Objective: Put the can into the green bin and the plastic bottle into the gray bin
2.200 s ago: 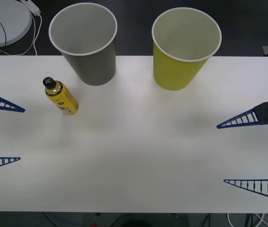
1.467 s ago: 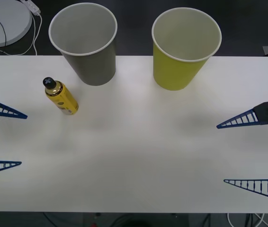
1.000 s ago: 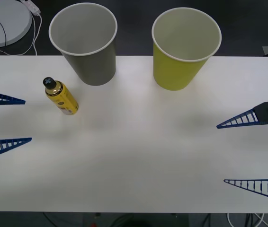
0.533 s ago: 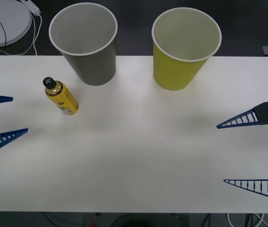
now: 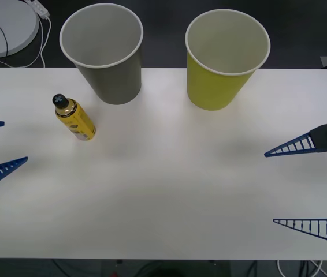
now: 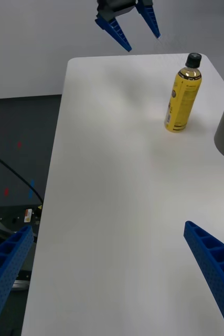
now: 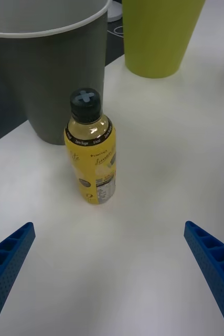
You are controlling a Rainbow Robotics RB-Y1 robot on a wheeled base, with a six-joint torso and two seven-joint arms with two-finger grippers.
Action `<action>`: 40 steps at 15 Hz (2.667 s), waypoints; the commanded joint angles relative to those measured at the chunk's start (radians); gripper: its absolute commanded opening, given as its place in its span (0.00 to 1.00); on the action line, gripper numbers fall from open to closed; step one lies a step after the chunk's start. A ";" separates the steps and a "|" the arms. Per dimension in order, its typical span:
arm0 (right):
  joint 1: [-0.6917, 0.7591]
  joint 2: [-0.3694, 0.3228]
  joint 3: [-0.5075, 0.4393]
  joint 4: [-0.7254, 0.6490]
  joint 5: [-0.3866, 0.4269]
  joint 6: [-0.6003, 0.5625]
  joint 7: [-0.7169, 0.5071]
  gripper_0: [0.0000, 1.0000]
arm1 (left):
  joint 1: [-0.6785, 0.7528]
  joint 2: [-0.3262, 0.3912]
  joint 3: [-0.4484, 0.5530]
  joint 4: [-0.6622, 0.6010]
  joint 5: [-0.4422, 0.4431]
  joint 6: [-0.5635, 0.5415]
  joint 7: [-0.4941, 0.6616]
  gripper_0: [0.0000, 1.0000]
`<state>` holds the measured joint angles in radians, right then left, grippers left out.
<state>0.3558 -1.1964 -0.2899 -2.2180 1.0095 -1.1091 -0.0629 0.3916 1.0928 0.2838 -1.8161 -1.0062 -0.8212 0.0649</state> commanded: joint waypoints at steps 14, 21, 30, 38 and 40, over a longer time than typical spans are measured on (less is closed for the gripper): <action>0.000 0.000 0.000 0.000 0.000 0.000 0.000 1.00 | -0.119 -0.185 -0.104 0.193 0.009 0.005 -0.174 1.00; 0.000 0.000 0.000 0.000 0.000 0.000 0.000 1.00 | -0.174 -0.278 -0.127 0.279 0.014 0.005 -0.295 1.00; 0.000 0.000 0.000 0.000 0.000 0.000 0.000 1.00 | -0.267 -0.352 -0.127 0.340 0.001 0.010 -0.312 1.00; 0.000 0.000 0.000 0.000 0.000 0.000 0.000 1.00 | -0.342 -0.353 -0.195 0.340 -0.011 0.079 -0.297 1.00; 0.000 0.000 0.000 0.000 0.000 0.000 0.000 1.00 | -0.358 -0.353 -0.222 0.340 0.014 0.102 -0.287 1.00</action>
<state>0.3559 -1.1965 -0.2899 -2.2181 1.0093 -1.1091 -0.0629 0.0409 0.7393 0.0721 -1.4754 -1.0011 -0.7290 -0.2260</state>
